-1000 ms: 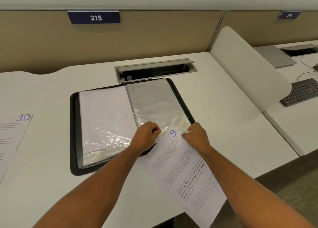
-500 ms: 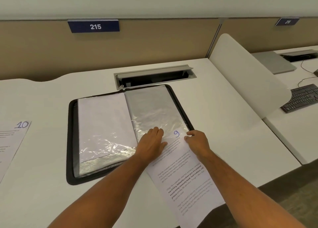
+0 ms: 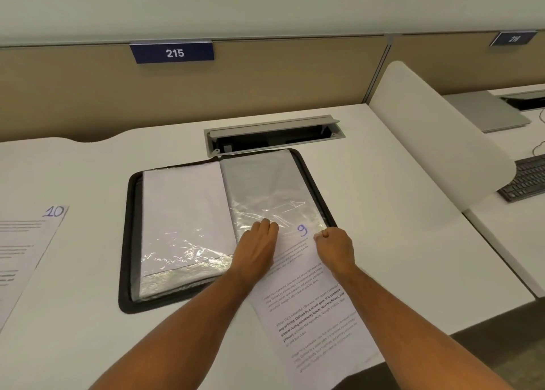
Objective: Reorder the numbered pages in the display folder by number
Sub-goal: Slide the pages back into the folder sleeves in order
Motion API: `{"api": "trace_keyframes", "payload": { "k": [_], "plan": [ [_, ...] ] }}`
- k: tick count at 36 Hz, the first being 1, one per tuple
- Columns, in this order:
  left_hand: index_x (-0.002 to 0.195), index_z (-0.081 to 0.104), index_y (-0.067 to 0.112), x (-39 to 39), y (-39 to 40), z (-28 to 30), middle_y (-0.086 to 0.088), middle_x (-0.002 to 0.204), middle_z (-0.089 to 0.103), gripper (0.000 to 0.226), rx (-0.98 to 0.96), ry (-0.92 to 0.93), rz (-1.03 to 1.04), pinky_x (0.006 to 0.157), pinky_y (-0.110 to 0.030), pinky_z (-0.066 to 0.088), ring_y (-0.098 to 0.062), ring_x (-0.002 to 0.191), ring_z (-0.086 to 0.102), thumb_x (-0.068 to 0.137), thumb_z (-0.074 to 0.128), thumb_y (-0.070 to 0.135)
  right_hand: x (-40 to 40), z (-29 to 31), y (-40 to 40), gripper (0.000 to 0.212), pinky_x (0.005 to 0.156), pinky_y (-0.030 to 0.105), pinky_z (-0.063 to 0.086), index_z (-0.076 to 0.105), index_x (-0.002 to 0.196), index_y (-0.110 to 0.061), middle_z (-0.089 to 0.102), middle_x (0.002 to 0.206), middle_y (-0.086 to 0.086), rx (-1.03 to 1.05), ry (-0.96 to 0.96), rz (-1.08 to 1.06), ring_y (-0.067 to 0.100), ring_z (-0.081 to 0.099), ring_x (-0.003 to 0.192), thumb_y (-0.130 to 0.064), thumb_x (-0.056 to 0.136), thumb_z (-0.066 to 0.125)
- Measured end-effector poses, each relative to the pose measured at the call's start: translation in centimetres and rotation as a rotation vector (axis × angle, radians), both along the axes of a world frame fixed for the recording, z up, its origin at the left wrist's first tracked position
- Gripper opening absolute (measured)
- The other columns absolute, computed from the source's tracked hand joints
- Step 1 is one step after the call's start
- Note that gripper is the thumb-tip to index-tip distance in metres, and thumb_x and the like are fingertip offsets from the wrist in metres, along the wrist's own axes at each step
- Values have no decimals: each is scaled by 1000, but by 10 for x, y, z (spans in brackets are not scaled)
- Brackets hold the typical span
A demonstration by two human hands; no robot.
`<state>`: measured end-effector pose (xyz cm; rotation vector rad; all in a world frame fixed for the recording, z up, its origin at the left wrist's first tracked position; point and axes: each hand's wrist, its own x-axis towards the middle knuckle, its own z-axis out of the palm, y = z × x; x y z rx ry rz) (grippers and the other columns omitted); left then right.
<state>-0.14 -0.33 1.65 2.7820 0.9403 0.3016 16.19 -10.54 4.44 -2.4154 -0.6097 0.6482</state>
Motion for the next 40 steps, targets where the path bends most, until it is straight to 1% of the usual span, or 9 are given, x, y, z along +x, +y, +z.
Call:
{"api": "trace_keyframes", "payload": {
  "k": [7, 15, 18, 21, 25, 28, 31, 34, 40],
  "plan": [
    [90, 53, 11, -24, 0, -6, -6, 85, 51, 38, -9, 5, 198, 50, -31, 31, -23, 67, 47, 59, 60, -11, -6, 0, 4, 28, 74, 32, 42, 63, 96, -11, 64, 90, 2, -70, -62, 20, 21, 59, 83, -29, 107, 44],
    [91, 49, 11, -36, -8, -9, -3, 84, 48, 17, -142, -159, 325, 58, -30, 32, -21, 69, 42, 81, 52, -3, -16, -1, -3, 23, 71, 34, 40, 56, 103, -11, 58, 86, 0, -47, -238, 75, 26, 61, 85, -28, 109, 41],
    [88, 45, 14, -38, -10, -13, 0, 81, 46, 18, -162, -165, 321, 60, -29, 30, -20, 67, 41, 87, 48, -4, -23, 0, -4, 12, 74, 36, 46, 53, 106, -13, 61, 98, 3, 74, -305, 54, 25, 61, 90, -25, 105, 51],
    [88, 46, 13, -37, -11, -14, -2, 81, 47, 17, -166, -170, 313, 59, -31, 31, -21, 66, 42, 88, 48, -4, -32, -6, -13, 22, 79, 39, 50, 55, 113, -13, 56, 109, 6, 176, -546, 101, 24, 57, 95, -17, 95, 66],
    [87, 47, 14, -37, -13, -15, -2, 82, 50, 17, -175, -169, 295, 56, -33, 35, -21, 65, 44, 89, 51, -3, -52, -19, -28, 21, 84, 36, 52, 61, 116, -10, 59, 111, 6, 394, -729, 524, 21, 57, 99, -10, 95, 64],
    [88, 50, 14, -38, -14, -17, -2, 85, 52, 14, -175, -163, 278, 55, -37, 45, -21, 66, 47, 90, 56, 2, -67, -34, -33, 29, 97, 38, 53, 62, 128, -12, 61, 125, 6, 308, -739, 942, 21, 58, 114, -22, 102, 54],
    [88, 52, 15, -39, -14, -18, -1, 87, 54, 10, -159, -164, 267, 58, -37, 48, -21, 70, 50, 92, 59, 8, -74, -44, -30, 58, 126, 38, 23, 34, 158, -18, 33, 164, 2, 115, -572, 1066, 18, 27, 152, -46, 107, 36],
    [92, 57, 14, -42, -15, -15, -2, 91, 56, 4, -145, -178, 243, 59, -33, 48, -19, 73, 52, 95, 59, 12, -69, -46, -25, 68, 127, 36, -3, 2, 164, -28, -4, 170, -5, -36, -521, 1115, 13, -10, 157, -56, 107, 25],
    [92, 56, 14, -45, -15, -12, 0, 91, 55, 6, -142, -227, 264, 60, -31, 48, -17, 75, 50, 97, 56, 17, -63, -44, -13, 70, 126, 43, -7, -6, 162, -33, -11, 171, -3, -191, -537, 1008, 18, -10, 157, -64, 104, 17]
  ]
}}
